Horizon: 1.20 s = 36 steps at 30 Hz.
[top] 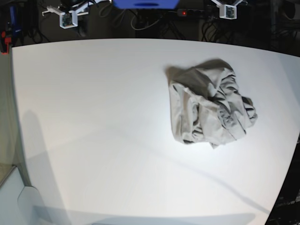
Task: Layout the t-shirt on the table in an organized manner, then fold the t-shirt properly
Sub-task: 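Reach the right gripper down and grasp the crumpled grey t-shirt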
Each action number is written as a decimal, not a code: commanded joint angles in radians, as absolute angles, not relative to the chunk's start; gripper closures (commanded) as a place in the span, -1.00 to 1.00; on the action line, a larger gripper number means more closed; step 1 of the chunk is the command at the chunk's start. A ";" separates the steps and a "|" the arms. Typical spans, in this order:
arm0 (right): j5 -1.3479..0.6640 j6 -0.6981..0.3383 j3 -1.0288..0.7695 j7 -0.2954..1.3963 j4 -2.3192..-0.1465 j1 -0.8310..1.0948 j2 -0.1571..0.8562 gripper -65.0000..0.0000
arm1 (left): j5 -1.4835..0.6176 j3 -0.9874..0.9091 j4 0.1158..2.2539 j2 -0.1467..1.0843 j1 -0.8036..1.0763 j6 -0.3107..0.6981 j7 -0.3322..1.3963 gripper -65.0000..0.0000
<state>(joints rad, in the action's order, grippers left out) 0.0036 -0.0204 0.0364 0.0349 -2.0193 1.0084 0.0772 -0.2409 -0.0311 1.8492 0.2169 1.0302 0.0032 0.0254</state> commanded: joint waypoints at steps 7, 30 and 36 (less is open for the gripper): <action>0.002 -0.077 0.124 0.010 -2.040 0.928 0.074 1.00 | -0.249 -0.142 1.951 0.214 1.070 -0.004 0.001 0.99; 0.002 -0.088 0.722 0.455 -2.048 0.406 0.071 0.98 | -0.384 -0.243 2.000 0.214 1.009 -0.004 -0.001 0.99; 0.002 -0.088 0.791 0.559 -2.045 0.283 0.021 0.56 | -0.384 -0.308 2.005 0.214 1.007 -0.004 -0.001 0.99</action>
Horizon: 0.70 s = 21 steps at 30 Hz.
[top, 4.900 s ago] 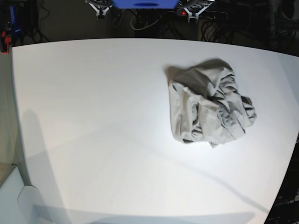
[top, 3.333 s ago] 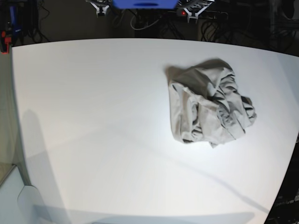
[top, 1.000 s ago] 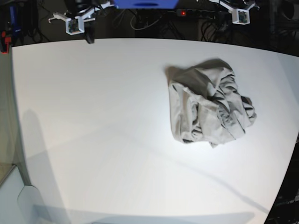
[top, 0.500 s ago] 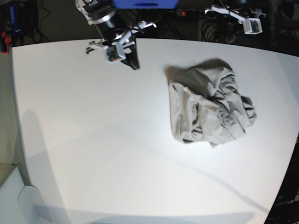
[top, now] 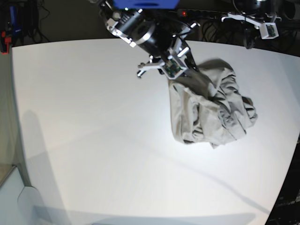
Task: Layout the t-shirt on the table in an organized manner, then fold the t-shirt properly
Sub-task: 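Reach the right gripper down and grasp the crumpled grey t-shirt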
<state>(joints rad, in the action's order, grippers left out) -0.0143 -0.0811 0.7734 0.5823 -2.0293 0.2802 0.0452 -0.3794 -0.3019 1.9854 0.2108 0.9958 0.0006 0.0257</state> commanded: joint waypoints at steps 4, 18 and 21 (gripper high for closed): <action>0.002 -0.091 0.791 0.581 -2.032 0.213 -0.007 0.36 | -0.384 -0.332 2.005 0.214 1.004 -0.001 -0.001 0.99; 0.002 -0.093 0.792 0.579 -1.873 0.035 -0.084 0.34 | -0.384 -0.331 2.005 0.216 0.957 0.001 0.001 0.99; 0.002 -0.093 0.791 0.578 -1.814 -0.002 -0.108 0.34 | -0.384 -0.332 2.005 0.216 0.960 -0.002 0.001 0.99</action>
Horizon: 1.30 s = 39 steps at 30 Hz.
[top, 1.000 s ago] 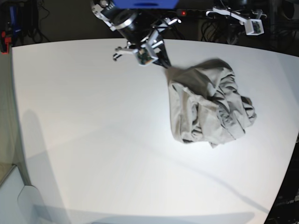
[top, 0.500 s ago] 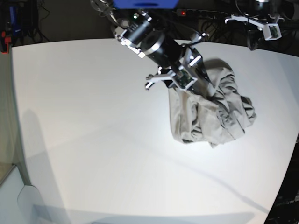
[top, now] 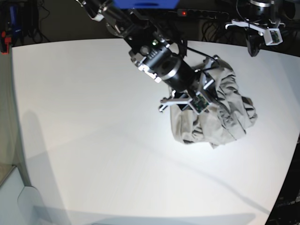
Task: Layout the t-shirt on the table in an organized manner, then fold the t-shirt properly
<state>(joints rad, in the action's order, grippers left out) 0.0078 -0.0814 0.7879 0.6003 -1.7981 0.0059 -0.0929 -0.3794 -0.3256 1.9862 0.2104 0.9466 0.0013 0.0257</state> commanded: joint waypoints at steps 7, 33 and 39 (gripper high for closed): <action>0.002 -0.088 0.789 0.547 -1.682 -0.042 -0.136 0.34 | -0.384 -0.332 2.005 0.214 0.963 -0.004 0.001 0.99; 0.002 -0.085 0.647 0.361 -1.417 -0.162 -0.157 1.00 | -0.384 -0.329 2.005 0.214 0.943 -0.004 0.002 0.99; 0.002 -0.093 0.366 0.364 -1.616 -0.211 -0.157 1.00 | -0.384 -0.332 2.005 0.214 0.951 -0.004 0.002 0.99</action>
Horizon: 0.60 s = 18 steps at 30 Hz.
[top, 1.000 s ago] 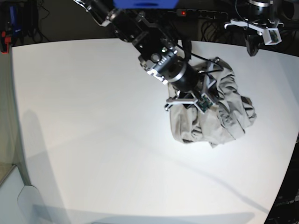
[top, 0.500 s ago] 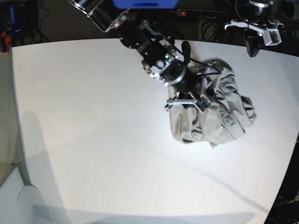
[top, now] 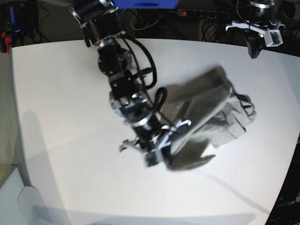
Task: Layout the t-shirt on the table in an organized manner, then fold the t-shirt properly
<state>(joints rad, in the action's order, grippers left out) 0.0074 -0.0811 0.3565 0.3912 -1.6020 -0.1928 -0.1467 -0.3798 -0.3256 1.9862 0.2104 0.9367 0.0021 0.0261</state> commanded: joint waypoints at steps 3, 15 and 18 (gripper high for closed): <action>0.004 -0.091 0.257 0.392 -1.725 -0.249 -0.142 1.00 | -0.384 -0.332 2.005 0.214 0.951 -0.002 0.002 0.99; 0.002 -0.033 -0.030 0.455 -1.854 -0.194 -0.142 1.00 | -0.384 -0.331 2.005 0.214 0.941 0.001 0.001 0.99; 0.002 -0.022 -0.079 0.455 -1.844 -0.162 -0.142 1.00 | -0.384 -0.328 2.006 0.214 0.923 0.001 0.001 0.99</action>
<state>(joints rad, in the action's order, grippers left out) 0.0082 -0.0433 -0.0853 0.4927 -1.8275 -0.1425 -0.1371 -0.3798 -0.3252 1.9862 0.2100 0.9211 0.0021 0.0261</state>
